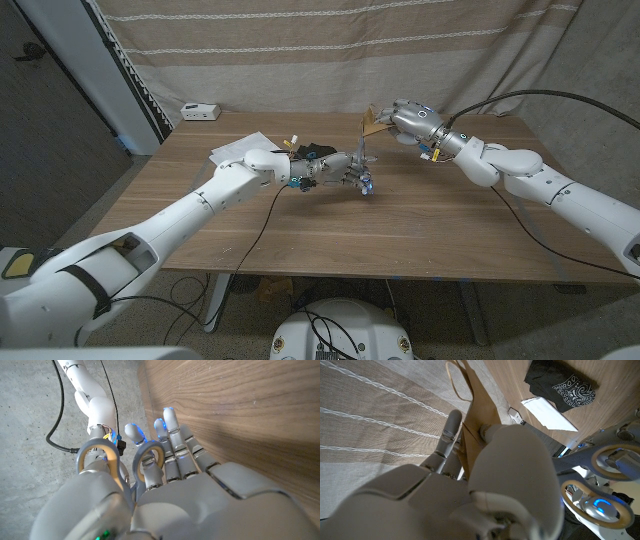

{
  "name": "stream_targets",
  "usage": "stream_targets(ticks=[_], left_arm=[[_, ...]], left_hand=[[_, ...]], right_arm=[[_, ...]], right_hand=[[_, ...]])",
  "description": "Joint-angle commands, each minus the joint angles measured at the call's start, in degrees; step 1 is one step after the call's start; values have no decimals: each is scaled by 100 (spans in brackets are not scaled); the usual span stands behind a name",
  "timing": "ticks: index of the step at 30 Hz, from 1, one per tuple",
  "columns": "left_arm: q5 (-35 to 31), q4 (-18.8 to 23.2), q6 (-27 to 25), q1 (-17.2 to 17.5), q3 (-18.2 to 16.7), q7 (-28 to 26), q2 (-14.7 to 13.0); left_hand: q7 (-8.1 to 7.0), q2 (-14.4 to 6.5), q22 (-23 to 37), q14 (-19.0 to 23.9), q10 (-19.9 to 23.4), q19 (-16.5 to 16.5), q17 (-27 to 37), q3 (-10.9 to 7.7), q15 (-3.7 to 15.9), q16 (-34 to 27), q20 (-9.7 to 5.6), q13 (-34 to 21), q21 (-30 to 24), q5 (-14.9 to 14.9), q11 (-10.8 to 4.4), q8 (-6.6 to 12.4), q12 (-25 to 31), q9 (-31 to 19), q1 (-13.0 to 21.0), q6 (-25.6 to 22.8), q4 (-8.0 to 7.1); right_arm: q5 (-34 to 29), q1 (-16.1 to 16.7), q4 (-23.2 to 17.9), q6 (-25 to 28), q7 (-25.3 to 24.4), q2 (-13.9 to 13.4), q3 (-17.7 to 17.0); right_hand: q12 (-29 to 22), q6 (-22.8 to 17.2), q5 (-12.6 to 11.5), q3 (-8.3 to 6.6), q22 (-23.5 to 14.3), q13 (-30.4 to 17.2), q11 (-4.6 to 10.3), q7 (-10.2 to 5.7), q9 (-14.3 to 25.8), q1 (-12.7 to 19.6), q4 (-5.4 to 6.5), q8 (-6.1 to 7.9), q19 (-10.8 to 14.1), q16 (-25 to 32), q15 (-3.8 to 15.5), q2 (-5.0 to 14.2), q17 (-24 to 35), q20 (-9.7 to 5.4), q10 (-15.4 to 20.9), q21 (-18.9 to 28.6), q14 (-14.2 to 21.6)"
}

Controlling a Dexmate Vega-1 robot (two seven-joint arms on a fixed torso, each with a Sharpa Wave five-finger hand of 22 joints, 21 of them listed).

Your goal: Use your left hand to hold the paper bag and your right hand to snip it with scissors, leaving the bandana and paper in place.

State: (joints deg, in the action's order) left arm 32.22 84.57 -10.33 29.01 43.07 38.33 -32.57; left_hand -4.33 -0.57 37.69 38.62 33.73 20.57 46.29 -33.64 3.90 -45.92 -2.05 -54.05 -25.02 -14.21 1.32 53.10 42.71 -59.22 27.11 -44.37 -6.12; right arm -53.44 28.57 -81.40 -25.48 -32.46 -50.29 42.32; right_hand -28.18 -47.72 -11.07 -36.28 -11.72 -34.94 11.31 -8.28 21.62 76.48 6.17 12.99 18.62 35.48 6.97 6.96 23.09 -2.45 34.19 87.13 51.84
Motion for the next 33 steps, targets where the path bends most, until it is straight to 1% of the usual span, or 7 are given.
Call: stream_targets(ticks=[1, 8, 13, 18, 22, 25, 33], left_arm=[[72, -285, 118, -74, 62, 340, 99], [79, -380, 189, -81, 58, 377, 168], [126, -578, 472, -62, 11, 471, 295], [139, -635, 565, -37, -21, 438, 355], [253, -734, 660, 25, -88, 455, 430], [282, -692, 645, 78, -133, 362, 420], [298, -416, 610, 276, -244, -2, 313]], left_hand=[[-193, -1127, 81, 20, 957, -14, -101, -281, 907, 92, -46, -54, -131, 281, -1351, -789, -26, 723, 1465, 470, 246], [-333, -1095, 91, 296, 1255, 59, -264, -469, 919, 94, -179, 104, -241, 79, -1359, -984, 26, 878, 1783, 427, 531], [-353, -1141, 110, 372, 1287, -3, -282, -502, 912, 87, -119, 28, -272, 40, -1349, -1127, 94, 808, 1871, 760, 494], [-470, -1150, 183, 346, 1219, -87, -189, -569, 908, 41, -65, -143, -348, 135, -1353, -1233, 177, 865, 2094, 824, 568], [-484, -1161, 268, 273, 1169, -160, -136, -609, 907, 27, 1, -244, -446, 324, -1351, -1225, 213, 1022, 2336, 485, 664], [-720, -1161, 384, 271, 1227, -233, -132, -685, 913, 31, 51, -272, -598, 391, -1350, -1131, 219, 1209, 2681, -57, 837], [-585, -1135, 656, 254, 1162, -378, -62, -713, 916, 62, 68, -74, -1009, 425, -1365, -968, -66, 1752, 3191, -1153, 992]], right_arm=[[16, 55, -82, -14, 65, -40, -60], [32, 111, -141, 10, 78, -52, -102], [54, 173, -221, 61, 113, -81, -150], [83, 230, -292, 95, 150, -113, -201], [101, 262, -327, 114, 177, -123, -232], [111, 273, -338, 114, 195, -121, -246], [125, 270, -325, 81, 234, -107, -259]], right_hand=[[-39, -181, -20, 3, -9, -29, 5, -199, 28, 498, 7, -24, -42, -28, 641, 543, -2, -939, 71, 54, -36], [-40, -176, -21, 10, -7, -27, 8, -203, 35, 492, 13, -26, -49, -40, 640, 547, -8, -938, 75, 55, -39], [-42, -168, -21, 14, -6, -23, 10, -204, 42, 487, 17, -28, -52, -46, 640, 546, -11, -937, 84, 57, -40], [-48, -170, -21, 18, -4, -26, 11, -212, 45, 484, 19, -28, -55, -55, 640, 547, -15, -938, 93, 57, -41], [-47, -169, -22, 18, -2, -22, 12, -212, 46, 484, 18, -30, -59, -60, 640, 547, -17, -941, 96, 55, -42], [-49, -169, -22, 21, -2, -24, 11, -214, 46, 479, 24, -31, -61, -63, 640, 548, -19, -937, 97, 55, -42], [-56, -164, -24, 23, 2, -25, 13, -222, 56, 472, 31, -31, -62, -73, 640, 550, -23, -937, 111, 54, -39]])
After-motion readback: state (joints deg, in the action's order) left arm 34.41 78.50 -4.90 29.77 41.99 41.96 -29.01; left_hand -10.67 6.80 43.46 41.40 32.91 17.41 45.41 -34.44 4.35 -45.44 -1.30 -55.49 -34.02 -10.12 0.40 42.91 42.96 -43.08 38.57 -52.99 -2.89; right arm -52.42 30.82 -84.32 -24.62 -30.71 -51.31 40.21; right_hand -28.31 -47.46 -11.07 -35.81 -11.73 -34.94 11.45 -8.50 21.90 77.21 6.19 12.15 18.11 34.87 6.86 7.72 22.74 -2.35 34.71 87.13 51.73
